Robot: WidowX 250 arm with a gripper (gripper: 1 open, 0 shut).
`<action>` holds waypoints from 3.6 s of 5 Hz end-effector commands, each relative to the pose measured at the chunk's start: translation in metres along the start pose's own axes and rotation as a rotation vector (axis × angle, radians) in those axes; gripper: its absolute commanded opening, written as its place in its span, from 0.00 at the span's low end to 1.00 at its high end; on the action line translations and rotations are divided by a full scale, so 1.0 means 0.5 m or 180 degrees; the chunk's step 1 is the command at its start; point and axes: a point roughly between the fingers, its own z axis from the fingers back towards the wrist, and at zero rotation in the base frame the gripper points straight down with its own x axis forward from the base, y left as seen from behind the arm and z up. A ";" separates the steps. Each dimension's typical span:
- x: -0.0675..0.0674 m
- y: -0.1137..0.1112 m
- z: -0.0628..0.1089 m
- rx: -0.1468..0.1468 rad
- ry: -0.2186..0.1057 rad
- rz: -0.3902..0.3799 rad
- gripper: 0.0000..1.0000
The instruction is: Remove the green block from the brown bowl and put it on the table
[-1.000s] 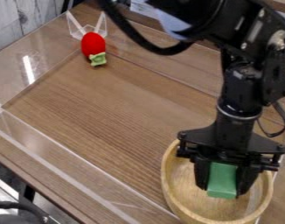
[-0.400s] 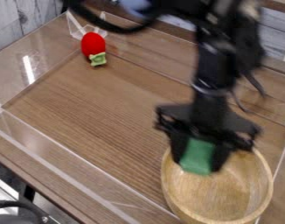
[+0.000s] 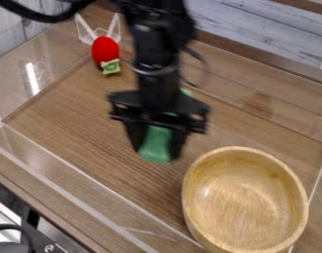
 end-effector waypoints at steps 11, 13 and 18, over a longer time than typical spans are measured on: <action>0.147 0.153 -0.029 0.0058 -0.0164 0.0385 0.00; 0.122 0.116 -0.071 0.0067 -0.0123 0.0439 0.00; 0.120 0.086 -0.045 -0.0057 -0.0151 0.0016 1.00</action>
